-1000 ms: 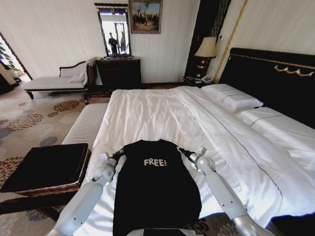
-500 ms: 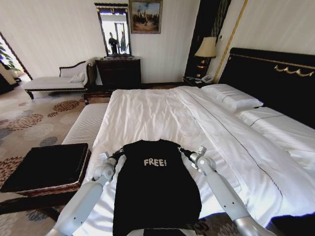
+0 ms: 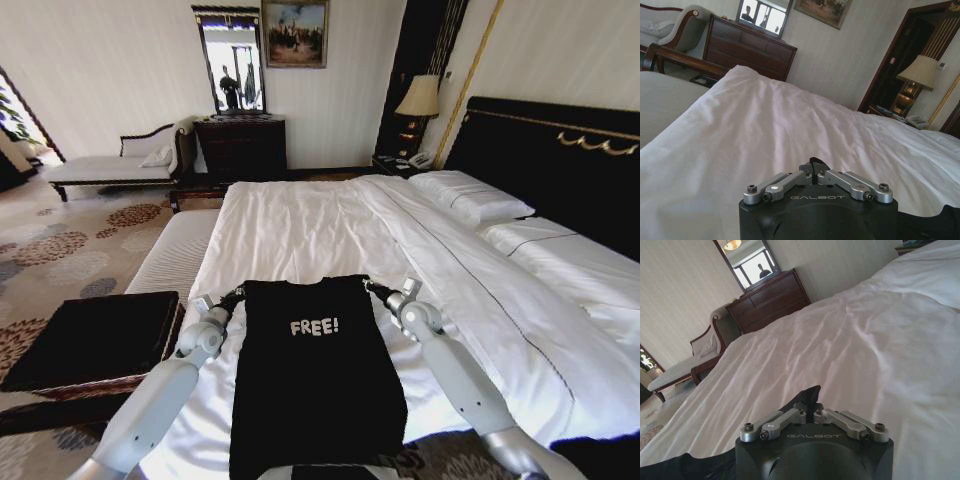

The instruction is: Fold the clothes on the bed and place them into the basket.

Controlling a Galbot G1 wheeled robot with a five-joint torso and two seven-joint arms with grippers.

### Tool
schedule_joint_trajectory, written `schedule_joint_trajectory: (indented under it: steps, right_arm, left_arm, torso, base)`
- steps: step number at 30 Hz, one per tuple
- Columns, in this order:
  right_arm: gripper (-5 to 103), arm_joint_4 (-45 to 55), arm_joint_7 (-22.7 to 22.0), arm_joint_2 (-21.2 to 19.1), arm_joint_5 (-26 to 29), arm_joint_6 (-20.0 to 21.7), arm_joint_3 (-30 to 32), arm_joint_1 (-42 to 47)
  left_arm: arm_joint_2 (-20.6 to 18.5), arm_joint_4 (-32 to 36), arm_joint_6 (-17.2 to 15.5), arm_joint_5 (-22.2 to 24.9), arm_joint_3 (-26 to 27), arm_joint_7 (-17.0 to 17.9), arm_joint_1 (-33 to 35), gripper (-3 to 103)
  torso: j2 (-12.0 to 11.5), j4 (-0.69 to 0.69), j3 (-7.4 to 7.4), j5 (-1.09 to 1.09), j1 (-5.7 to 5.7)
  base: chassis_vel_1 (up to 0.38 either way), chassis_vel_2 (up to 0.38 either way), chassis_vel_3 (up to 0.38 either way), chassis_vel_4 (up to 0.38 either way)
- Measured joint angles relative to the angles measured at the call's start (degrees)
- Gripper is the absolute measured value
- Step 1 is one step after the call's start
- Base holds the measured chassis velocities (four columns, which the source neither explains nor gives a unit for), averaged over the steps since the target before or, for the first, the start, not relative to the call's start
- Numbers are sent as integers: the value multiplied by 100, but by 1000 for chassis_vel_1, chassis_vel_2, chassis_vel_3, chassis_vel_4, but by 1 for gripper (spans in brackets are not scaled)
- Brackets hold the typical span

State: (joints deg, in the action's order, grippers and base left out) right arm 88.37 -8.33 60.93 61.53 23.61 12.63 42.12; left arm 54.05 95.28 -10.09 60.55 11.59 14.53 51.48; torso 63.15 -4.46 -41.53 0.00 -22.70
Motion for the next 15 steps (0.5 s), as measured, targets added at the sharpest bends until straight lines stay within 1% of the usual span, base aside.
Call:
schedule_joint_trajectory:
  steps: [3,4,7,9,10,12,13,14,15]
  right_arm:
    - [1,-140,-68,19,125,16,-198,-449]
    - [1,-140,-68,19,125,16,-198,-449]
    - [1,-430,-73,69,126,5,-434,-768]
    - [1,-796,-37,207,33,-37,-683,-1056]
    - [1,-796,-37,207,33,-37,-683,-1056]
    - [1,-1035,-15,340,-43,-75,-792,-1212]
    - [1,-1308,-5,491,-106,-122,-869,-1375]
    - [1,-1453,3,571,-140,-161,-907,-1455]
    - [1,-1453,3,571,-140,-161,-907,-1455]
  left_arm:
    - [-180,-12,-29,152,-36,44,-284,0]
    - [-180,-12,-29,152,-36,44,-284,0]
    - [-252,-209,-45,237,-137,44,-589,0]
    - [-267,-537,-58,323,-346,31,-1004,0]
    - [-267,-537,-58,323,-346,31,-1004,0]
    - [-256,-792,-58,354,-537,9,-1295,0]
    - [-230,-1055,-56,355,-751,-57,-1571,0]
    - [-210,-1200,-52,349,-852,-89,-1700,0]
    - [-210,-1200,-52,349,-852,-89,-1700,0]
  torso:
    - [0,1,1,-1,0]
    - [0,1,1,-1,0]
    - [0,0,0,-2,0]
    - [0,1,0,-1,0]
    - [0,1,0,-1,0]
    - [0,-1,-1,-1,-1]
    - [0,-1,0,0,-1]
    - [0,0,0,-1,-1]
    - [0,0,0,-1,-1]
  base:
    - [0,0,0,0]
    - [0,0,0,0]
    - [0,0,0,0]
    - [0,0,0,0]
    - [0,0,0,0]
    - [0,0,0,0]
    - [0,0,0,0]
    - [0,0,0,0]
    - [0,0,0,0]
